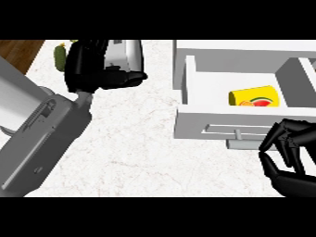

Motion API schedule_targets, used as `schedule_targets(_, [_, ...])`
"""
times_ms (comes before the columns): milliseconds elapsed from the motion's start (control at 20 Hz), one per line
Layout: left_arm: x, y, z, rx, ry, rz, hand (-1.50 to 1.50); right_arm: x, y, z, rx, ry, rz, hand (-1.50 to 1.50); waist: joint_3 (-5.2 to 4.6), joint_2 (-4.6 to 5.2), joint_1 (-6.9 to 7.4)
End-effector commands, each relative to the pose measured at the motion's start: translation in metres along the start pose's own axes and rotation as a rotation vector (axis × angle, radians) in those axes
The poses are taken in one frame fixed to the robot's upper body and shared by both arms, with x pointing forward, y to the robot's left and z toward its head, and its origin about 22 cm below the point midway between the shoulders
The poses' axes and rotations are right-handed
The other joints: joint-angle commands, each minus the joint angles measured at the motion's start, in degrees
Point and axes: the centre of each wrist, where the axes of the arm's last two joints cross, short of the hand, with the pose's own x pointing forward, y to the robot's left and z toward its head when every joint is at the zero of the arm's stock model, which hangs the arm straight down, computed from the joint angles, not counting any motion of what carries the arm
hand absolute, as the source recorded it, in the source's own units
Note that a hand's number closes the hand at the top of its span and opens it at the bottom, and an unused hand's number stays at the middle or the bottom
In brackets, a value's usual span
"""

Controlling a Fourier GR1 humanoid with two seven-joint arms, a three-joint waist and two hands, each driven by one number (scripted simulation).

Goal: Pick up the cup, place it into the drawer and close the drawer

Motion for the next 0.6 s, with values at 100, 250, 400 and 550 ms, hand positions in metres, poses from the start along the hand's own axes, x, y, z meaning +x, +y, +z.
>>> schedule_targets(100, [0.005,0.059,0.037,0.033,0.004,0.004,-1.50,-0.015,0.021,-0.012,0.056,0.058,0.115,1.50,0.00,0.41,-0.85])
schedule_targets(250, [0.016,0.072,0.052,0.007,0.008,0.021,-1.50,-0.029,0.006,-0.016,0.116,0.048,0.294,1.50,0.04,0.40,0.49])
schedule_targets(400, [0.018,0.086,0.072,-0.003,0.023,0.024,-1.50,-0.028,0.013,-0.009,0.189,0.059,0.468,1.50,0.05,0.19,0.39])
schedule_targets(550, [0.029,0.102,0.075,0.016,0.007,0.008,-1.50,-0.056,0.036,-0.027,0.212,0.076,0.532,1.50,0.06,0.47,0.03])
